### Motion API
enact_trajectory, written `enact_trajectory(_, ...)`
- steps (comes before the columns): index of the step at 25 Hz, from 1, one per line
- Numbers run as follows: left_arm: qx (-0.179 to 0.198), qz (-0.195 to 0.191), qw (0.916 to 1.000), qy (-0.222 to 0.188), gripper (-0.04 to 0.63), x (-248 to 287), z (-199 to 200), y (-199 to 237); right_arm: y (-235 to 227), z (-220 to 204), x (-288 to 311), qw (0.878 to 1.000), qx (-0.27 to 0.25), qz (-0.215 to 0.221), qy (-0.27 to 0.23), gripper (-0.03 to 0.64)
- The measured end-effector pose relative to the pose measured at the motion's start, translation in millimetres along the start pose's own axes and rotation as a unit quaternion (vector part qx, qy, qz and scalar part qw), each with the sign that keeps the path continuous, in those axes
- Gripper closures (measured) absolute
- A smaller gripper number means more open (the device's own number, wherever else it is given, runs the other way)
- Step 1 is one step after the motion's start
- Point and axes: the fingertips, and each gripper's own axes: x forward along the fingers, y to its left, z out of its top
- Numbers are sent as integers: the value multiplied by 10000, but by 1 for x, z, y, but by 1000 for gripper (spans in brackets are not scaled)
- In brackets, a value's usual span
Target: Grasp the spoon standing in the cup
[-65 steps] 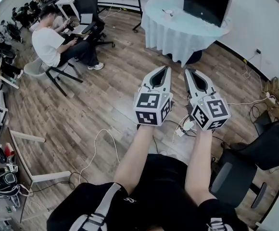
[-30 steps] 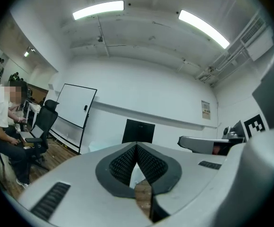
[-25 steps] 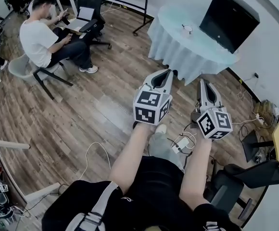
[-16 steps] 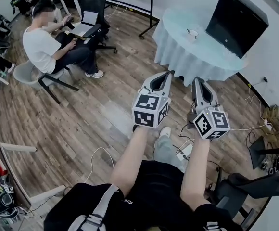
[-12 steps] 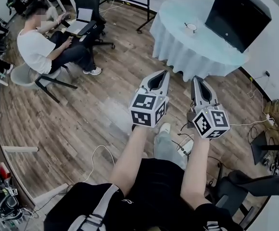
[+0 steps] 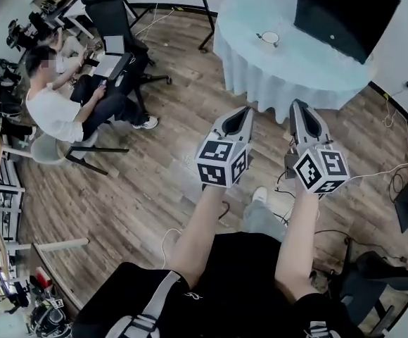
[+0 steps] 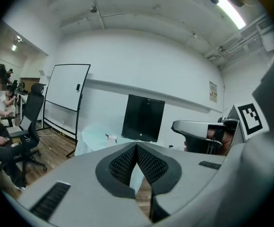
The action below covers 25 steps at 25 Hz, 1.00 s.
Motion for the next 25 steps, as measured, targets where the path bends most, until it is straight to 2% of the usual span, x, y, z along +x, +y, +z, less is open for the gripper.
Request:
enact_trajectory(6, 246, 71, 9996, -142, 581, 45, 39, 0, -36, 38, 36, 9997, 2, 142, -202, 614)
enact_trajectory(15, 275, 156, 9981, -524, 581, 83, 72, 0, -56, 74, 65, 9978, -399, 391, -349, 614)
enact_trajectory(19, 296, 241, 9975, -598, 581, 89, 80, 7, -59, 73, 75, 9977, -404, 448, -311, 614)
enact_trajectory(25, 92, 506, 9974, -506, 581, 104, 75, 47, -54, 62, 110, 9968, -518, 594, -122, 614)
